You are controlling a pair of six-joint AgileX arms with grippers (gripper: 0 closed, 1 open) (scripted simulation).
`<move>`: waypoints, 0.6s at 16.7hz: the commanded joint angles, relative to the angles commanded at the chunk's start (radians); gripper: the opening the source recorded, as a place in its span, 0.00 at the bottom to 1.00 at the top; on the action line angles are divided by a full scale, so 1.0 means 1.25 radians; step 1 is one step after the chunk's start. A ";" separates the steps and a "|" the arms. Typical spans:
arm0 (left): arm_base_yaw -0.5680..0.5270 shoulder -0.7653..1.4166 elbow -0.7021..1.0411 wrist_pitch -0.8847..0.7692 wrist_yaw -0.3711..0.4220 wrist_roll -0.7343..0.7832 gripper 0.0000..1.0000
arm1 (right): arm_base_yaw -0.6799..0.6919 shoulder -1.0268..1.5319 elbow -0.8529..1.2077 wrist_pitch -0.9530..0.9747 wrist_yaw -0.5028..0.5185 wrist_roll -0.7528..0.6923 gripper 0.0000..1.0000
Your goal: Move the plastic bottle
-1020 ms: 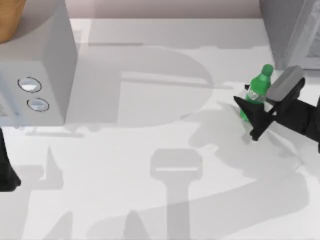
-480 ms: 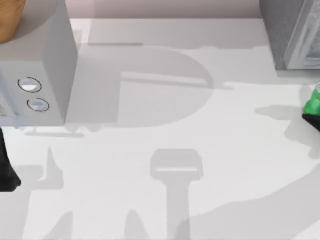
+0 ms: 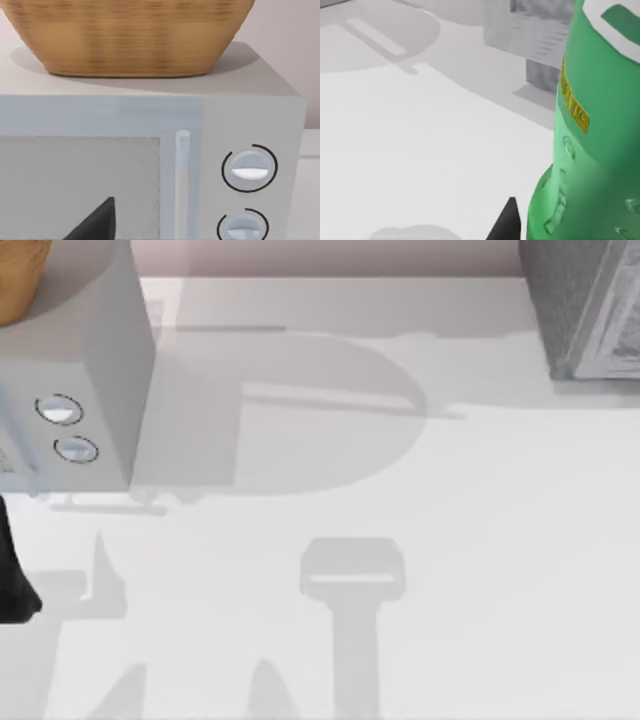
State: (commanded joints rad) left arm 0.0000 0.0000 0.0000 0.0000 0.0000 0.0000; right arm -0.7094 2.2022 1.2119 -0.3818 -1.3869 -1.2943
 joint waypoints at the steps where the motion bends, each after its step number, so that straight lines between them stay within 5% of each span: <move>1: 0.000 0.000 0.000 0.000 0.000 0.000 1.00 | -0.023 -0.009 0.013 -0.039 -0.021 -0.033 0.00; 10: 0.000 0.000 0.000 0.000 0.000 0.000 1.00 | -0.063 -0.023 0.038 -0.107 -0.062 -0.094 0.00</move>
State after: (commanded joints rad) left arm 0.0000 0.0000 0.0000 0.0000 0.0000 0.0000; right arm -0.7884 2.1734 1.2599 -0.5151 -1.4642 -1.4116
